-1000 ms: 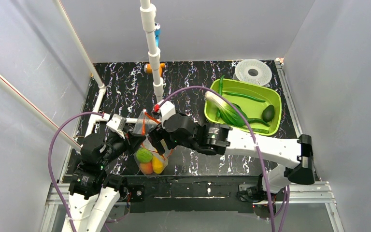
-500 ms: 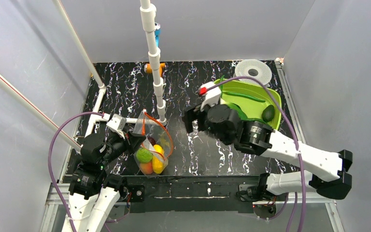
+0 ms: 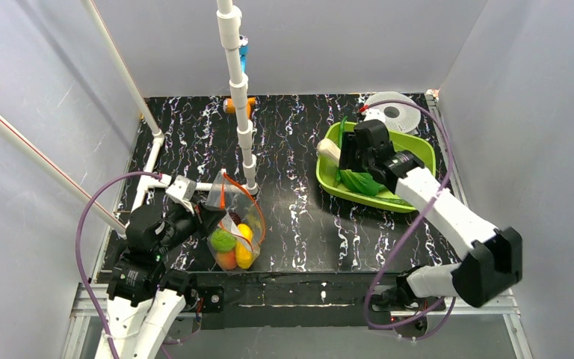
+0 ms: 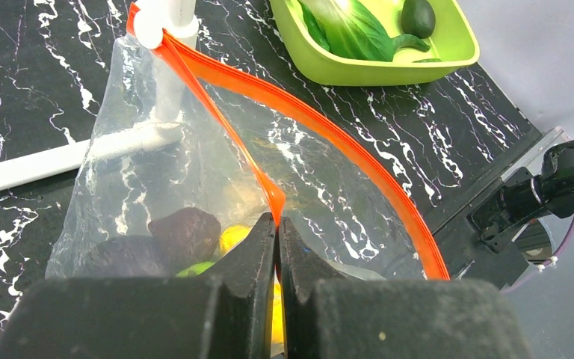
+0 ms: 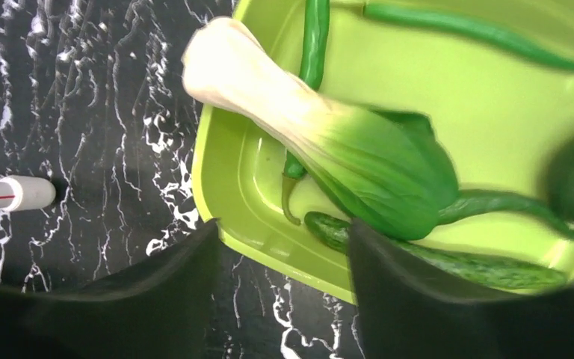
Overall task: Place the food in the zip-top bag and seal the zipper
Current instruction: Place the fake fruit in the zipper food storage bag, then pick up the fake vegetable from the bin.
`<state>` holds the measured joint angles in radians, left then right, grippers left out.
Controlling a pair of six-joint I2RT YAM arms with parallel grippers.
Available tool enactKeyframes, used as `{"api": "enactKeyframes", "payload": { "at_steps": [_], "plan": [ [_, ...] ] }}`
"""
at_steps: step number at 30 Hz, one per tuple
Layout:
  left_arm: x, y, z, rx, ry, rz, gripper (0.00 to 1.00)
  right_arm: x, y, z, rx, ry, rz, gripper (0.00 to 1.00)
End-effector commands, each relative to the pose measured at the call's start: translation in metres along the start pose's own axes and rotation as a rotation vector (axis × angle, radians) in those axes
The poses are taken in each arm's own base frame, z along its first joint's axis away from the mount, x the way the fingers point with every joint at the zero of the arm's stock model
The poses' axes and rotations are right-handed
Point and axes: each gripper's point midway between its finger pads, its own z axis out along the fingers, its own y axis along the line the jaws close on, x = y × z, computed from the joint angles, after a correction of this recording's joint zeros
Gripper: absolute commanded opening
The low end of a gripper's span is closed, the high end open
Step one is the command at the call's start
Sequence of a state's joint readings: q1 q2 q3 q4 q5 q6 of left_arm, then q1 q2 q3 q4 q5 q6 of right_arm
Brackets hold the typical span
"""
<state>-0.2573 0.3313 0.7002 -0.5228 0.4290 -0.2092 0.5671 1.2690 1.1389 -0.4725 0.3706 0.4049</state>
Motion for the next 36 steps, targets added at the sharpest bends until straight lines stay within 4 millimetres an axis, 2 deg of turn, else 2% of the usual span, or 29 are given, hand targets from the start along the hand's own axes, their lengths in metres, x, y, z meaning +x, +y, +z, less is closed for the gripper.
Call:
{"api": "enactKeyframes", "payload": {
  "at_steps": [1, 4, 5, 9, 12, 15, 18, 19, 21, 23, 26, 28, 33, 36],
  "plan": [
    [0.0, 0.004, 0.003, -0.015, 0.004, 0.001, 0.0, 0.005, 0.028, 0.029, -0.15, 0.106, 0.052, 0.55],
    [0.001, 0.007, 0.004, -0.031, 0.012, -0.004, 0.0, 0.015, 0.029, 0.06, -0.12, 0.176, 0.034, 0.37],
    [0.001, 0.008, 0.004, -0.036, 0.014, -0.006, 0.0, 0.018, 0.03, 0.069, -0.113, 0.196, 0.027, 0.35],
    [0.003, 0.012, 0.006, -0.055, 0.026, -0.011, 0.0, 0.028, 0.035, 0.103, -0.098, 0.249, 0.011, 0.33],
    [0.005, 0.015, 0.008, -0.067, 0.041, -0.021, 0.0, 0.025, 0.031, 0.123, -0.071, 0.249, 0.023, 0.33],
    [0.007, 0.016, 0.01, -0.07, 0.057, -0.027, 0.0, 0.012, 0.008, 0.141, 0.014, 0.201, 0.046, 0.37],
    [0.008, 0.017, 0.011, -0.073, 0.072, -0.032, 0.0, -0.004, -0.033, 0.15, 0.146, 0.162, 0.099, 0.42],
    [0.009, 0.018, 0.011, -0.075, 0.073, -0.032, 0.0, -0.008, -0.052, 0.152, 0.192, 0.157, 0.132, 0.42],
    [0.009, 0.018, 0.011, -0.079, 0.073, -0.033, 0.0, -0.011, -0.072, 0.152, 0.227, 0.165, 0.17, 0.42],
    [0.008, 0.018, 0.011, -0.08, 0.07, -0.031, 0.0, -0.011, -0.07, 0.151, 0.178, 0.173, 0.153, 0.46],
    [0.008, 0.018, 0.011, -0.079, 0.068, -0.031, 0.0, -0.008, -0.042, 0.151, 0.005, 0.197, 0.112, 0.52],
    [0.008, 0.018, 0.011, -0.076, 0.07, -0.031, 0.0, -0.003, -0.033, 0.148, -0.043, 0.22, 0.096, 0.58],
    [0.007, 0.016, 0.011, -0.068, 0.063, -0.028, 0.0, 0.015, -0.036, 0.146, -0.037, 0.252, 0.085, 0.72],
    [0.007, 0.015, 0.011, -0.063, 0.059, -0.026, 0.0, 0.031, -0.029, 0.146, -0.066, 0.303, 0.093, 0.73]
  ]
}}
